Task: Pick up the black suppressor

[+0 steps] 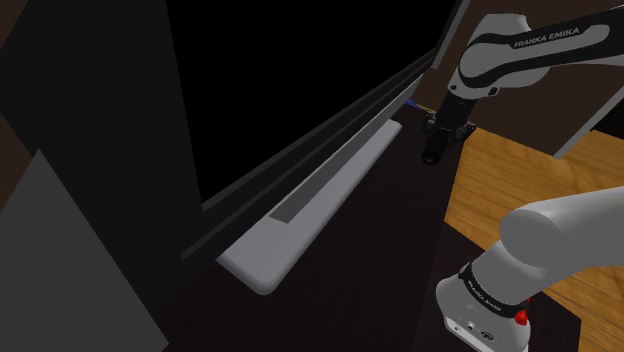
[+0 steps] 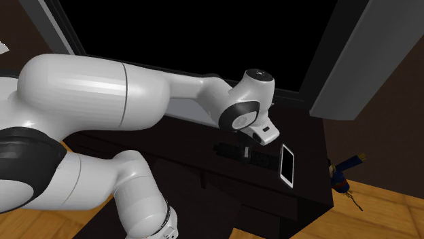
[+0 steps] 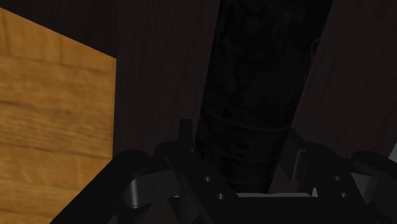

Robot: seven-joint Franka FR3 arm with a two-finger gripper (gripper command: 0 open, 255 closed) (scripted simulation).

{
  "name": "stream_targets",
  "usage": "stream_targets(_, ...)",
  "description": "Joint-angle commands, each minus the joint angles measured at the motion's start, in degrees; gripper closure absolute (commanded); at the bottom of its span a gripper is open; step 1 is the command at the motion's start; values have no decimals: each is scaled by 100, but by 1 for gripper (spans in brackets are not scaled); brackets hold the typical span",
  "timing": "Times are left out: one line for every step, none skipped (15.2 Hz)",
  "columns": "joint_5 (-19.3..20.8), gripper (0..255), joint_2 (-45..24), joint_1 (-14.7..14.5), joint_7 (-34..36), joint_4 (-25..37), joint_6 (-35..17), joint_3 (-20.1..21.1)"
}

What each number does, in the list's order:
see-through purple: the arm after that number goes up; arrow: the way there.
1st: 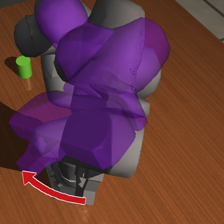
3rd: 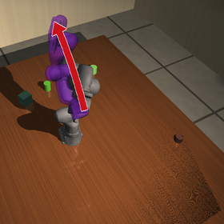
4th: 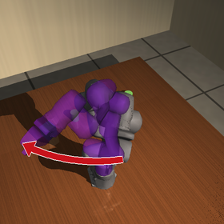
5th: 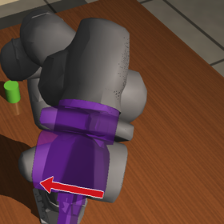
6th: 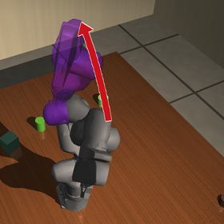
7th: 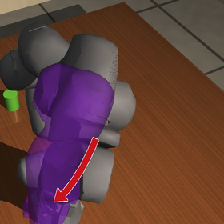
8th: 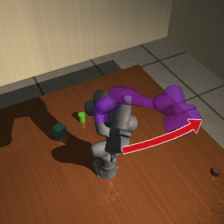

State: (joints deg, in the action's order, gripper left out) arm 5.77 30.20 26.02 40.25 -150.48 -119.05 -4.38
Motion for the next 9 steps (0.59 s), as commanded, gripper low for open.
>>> stream_targets(4, 255, -9, 0, -3, -6, -9, -1)
stream_targets(4, 255, -10, 0, -4, -6, -10, -1)
stream_targets(4, 255, -12, 0, -4, -3, -10, -1)
stream_targets(4, 255, 0, 0, 0, -22, -17, 1)
stream_targets(-1, 255, 35, -2, -5, 32, 73, 4)
stream_targets(-5, 255, 67, -4, -9, 88, 161, 8)
stream_targets(-9, 255, 98, -5, -13, 145, 249, 11)
stream_targets(-14, 255, 127, -6, -17, 203, 335, 15)
stream_targets(-18, 255, 154, -8, -21, 262, 422, 18)
